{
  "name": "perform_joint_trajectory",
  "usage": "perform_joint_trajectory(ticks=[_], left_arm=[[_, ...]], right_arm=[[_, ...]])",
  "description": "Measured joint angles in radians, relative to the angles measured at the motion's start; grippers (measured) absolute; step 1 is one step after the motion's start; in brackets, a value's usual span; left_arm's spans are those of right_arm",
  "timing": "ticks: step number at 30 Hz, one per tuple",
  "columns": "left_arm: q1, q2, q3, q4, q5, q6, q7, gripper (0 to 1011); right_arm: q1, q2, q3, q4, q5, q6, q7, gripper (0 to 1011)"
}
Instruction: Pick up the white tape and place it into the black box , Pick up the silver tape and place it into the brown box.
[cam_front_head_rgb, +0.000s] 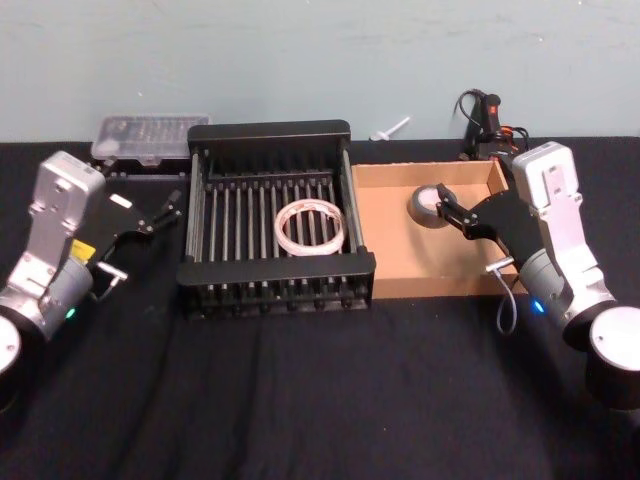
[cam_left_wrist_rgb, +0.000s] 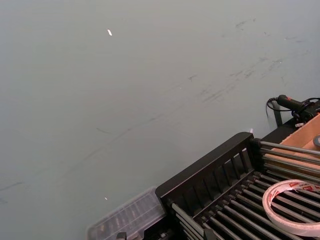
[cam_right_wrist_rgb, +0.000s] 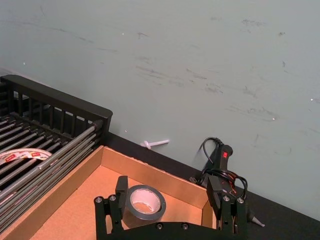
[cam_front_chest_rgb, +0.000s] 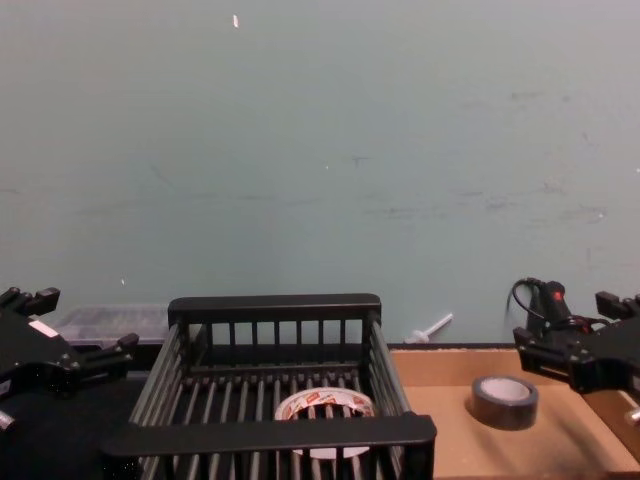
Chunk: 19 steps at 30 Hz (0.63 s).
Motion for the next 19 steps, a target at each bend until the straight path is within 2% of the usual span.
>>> perform_joint_trajectory(ticks=[19], left_arm=[[0.000,0.000,0.000,0.000,0.000,0.000,0.000,1001]], right_arm=[[0.000,0.000,0.000,0.000,0.000,0.000,0.000,1002]])
